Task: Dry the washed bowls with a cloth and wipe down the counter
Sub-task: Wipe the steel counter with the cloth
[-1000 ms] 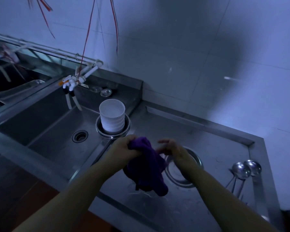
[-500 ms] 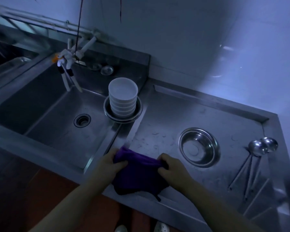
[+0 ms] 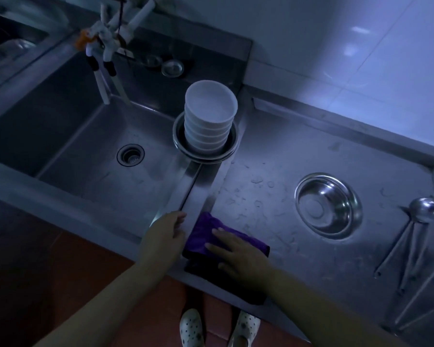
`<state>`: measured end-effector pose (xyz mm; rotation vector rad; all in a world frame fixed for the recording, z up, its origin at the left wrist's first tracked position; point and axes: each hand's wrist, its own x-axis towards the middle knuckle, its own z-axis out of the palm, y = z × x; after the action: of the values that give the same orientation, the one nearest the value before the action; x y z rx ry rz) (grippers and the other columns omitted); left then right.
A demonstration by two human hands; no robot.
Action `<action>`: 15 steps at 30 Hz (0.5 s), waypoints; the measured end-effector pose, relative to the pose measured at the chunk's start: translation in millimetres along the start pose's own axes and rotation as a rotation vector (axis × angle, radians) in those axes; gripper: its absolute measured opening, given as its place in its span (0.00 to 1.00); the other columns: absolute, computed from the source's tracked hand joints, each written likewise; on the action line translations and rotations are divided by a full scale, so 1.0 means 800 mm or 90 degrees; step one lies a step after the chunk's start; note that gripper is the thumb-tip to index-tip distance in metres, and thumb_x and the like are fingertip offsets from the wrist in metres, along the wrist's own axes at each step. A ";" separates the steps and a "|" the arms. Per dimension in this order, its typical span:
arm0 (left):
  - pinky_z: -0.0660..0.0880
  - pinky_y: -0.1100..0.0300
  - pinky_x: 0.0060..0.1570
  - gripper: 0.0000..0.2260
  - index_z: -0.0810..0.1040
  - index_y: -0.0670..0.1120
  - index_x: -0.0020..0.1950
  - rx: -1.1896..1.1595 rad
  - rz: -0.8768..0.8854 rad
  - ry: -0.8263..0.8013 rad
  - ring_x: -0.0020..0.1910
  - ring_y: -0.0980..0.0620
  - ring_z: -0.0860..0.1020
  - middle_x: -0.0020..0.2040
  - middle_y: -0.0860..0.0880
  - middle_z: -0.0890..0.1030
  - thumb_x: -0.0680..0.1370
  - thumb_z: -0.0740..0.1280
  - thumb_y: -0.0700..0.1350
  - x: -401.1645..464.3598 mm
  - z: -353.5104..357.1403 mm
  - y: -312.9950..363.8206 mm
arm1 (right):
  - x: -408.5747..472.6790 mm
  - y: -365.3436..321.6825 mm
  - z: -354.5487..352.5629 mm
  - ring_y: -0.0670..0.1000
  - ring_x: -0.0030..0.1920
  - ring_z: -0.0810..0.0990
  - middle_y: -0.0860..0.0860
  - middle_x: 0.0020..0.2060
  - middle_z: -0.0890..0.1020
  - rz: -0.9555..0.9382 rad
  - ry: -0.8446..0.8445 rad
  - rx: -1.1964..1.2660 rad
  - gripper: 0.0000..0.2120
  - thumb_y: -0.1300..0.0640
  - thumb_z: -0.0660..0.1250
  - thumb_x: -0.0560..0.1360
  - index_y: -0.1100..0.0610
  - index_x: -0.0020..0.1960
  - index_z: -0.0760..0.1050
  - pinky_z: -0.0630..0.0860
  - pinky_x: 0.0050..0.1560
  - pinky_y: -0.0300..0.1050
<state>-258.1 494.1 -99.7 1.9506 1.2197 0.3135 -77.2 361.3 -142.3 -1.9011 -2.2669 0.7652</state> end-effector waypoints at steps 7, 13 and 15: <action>0.75 0.61 0.54 0.15 0.78 0.47 0.59 -0.018 0.014 0.006 0.51 0.58 0.78 0.51 0.54 0.80 0.74 0.67 0.36 0.013 0.001 -0.030 | 0.059 0.018 0.032 0.59 0.75 0.52 0.54 0.75 0.55 0.043 0.048 -0.165 0.31 0.39 0.52 0.76 0.48 0.75 0.51 0.45 0.71 0.58; 0.74 0.60 0.54 0.15 0.78 0.46 0.61 -0.005 0.071 0.021 0.53 0.56 0.77 0.54 0.52 0.80 0.75 0.66 0.37 0.032 0.009 -0.014 | 0.111 0.065 0.014 0.56 0.75 0.37 0.52 0.75 0.41 0.174 0.075 -0.167 0.35 0.35 0.47 0.75 0.46 0.75 0.36 0.36 0.74 0.57; 0.74 0.59 0.54 0.15 0.78 0.47 0.61 0.014 0.091 0.014 0.54 0.55 0.77 0.55 0.52 0.79 0.75 0.66 0.37 0.036 0.007 -0.008 | 0.130 0.082 0.004 0.54 0.75 0.35 0.51 0.75 0.39 0.214 0.101 -0.158 0.35 0.36 0.48 0.75 0.45 0.74 0.34 0.30 0.72 0.53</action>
<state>-244.3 516.8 -113.7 2.0627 1.1039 0.3981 -42.6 464.8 -198.4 -2.3976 -2.0560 0.3516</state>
